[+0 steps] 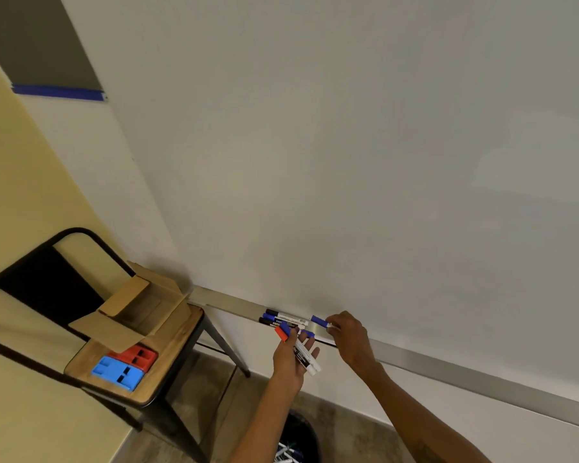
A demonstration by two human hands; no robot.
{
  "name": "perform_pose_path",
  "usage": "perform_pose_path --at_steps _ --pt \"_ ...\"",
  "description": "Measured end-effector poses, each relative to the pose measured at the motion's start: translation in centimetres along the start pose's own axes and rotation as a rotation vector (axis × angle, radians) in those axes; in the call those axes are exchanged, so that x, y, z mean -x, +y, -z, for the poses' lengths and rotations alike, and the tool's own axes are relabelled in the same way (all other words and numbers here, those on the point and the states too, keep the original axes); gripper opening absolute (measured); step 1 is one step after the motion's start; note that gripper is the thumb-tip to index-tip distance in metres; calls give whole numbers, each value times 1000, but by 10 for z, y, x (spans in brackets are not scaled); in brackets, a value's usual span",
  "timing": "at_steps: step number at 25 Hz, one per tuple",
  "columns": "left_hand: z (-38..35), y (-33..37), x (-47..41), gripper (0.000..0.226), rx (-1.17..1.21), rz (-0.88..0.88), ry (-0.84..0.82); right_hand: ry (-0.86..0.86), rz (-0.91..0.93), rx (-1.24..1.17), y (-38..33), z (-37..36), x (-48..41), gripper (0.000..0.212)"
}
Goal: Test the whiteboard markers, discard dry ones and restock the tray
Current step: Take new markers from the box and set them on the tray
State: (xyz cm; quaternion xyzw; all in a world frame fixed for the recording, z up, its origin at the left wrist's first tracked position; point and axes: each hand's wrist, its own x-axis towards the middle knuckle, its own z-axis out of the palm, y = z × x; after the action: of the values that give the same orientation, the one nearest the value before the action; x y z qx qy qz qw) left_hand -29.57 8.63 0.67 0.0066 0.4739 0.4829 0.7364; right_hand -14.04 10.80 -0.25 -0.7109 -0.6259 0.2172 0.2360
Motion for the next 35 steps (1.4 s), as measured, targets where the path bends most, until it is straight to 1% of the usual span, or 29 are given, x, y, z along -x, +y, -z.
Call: perform_pose_path --at_steps 5,9,13,17,23,26,28,29,31,32,35 --pt "15 -7 -25 38 -67 18 52 21 26 305 16 -20 -9 19" --pt "31 -4 -42 38 -54 68 63 -40 75 415 15 -43 -21 22" --pt "43 -2 -47 36 -19 92 65 -58 27 465 28 -70 -27 29" --pt "47 10 -54 34 -24 114 46 -54 -2 434 30 -81 -32 40" --pt "48 13 -60 34 -44 124 6 -80 -16 452 24 -92 -35 32" --pt "46 12 -60 34 -51 132 -2 -65 -6 446 26 -94 -29 35" --pt "45 9 -58 33 -52 133 5 -29 5 395 29 -92 -23 35" --pt "44 7 -57 33 -53 130 9 -1 4 333 28 -88 -20 31" --pt "40 3 -56 34 -69 111 20 18 1 130 17 -75 -15 26" --pt "36 2 -55 35 -76 103 29 -15 20 32 9 -68 -12 27" --pt "24 -5 -51 34 -63 80 43 -220 85 -137 -5 -50 -4 26"
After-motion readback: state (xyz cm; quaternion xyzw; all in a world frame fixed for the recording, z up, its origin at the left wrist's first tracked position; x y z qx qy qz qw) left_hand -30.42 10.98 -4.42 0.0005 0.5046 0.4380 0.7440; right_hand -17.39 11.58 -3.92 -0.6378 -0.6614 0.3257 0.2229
